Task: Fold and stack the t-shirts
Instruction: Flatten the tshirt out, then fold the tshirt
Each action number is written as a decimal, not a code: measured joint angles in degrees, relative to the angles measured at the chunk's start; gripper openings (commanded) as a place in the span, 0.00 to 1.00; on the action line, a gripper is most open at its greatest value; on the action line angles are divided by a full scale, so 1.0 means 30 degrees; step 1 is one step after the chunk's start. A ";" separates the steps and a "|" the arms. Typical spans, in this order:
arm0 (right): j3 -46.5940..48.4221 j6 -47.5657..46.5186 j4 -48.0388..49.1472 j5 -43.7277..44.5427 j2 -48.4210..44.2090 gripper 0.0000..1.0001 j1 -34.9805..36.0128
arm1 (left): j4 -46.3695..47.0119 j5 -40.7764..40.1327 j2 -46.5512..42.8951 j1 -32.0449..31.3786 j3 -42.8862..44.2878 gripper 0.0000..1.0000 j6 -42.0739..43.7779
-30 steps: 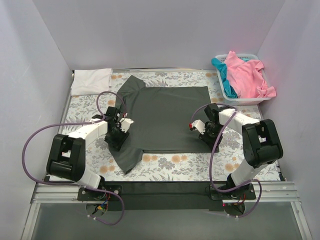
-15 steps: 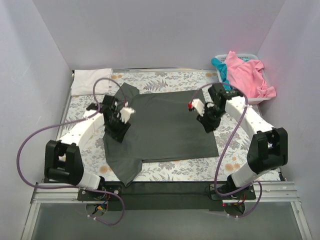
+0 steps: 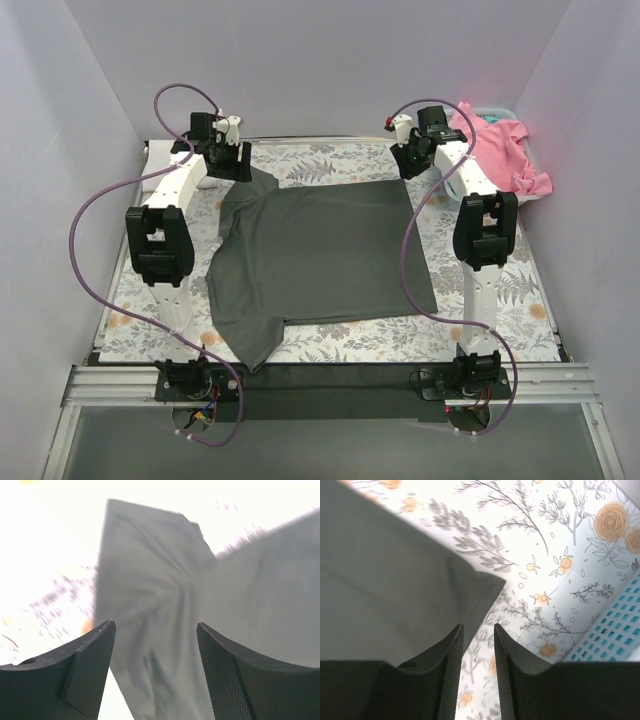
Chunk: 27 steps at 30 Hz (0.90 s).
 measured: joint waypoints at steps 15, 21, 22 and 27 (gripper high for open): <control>0.0007 0.2157 0.3548 0.0882 0.2696 0.49 -0.0459 | 0.4102 -0.2659 0.5333 0.0211 0.2769 0.58 -0.1654; -0.0153 0.2543 0.4000 0.0401 0.2703 0.52 -0.0597 | 0.4408 -0.3599 0.6557 0.0248 0.2878 0.56 -0.1399; -0.0270 0.2565 0.4044 0.0299 0.2703 0.51 -0.0619 | 0.4430 -0.3657 0.6557 0.0270 0.2878 0.56 -0.1377; -0.0364 0.2798 0.4080 -0.0080 0.3082 0.43 -0.0692 | 0.4561 -0.3869 0.6557 0.0401 0.2674 0.56 -0.1341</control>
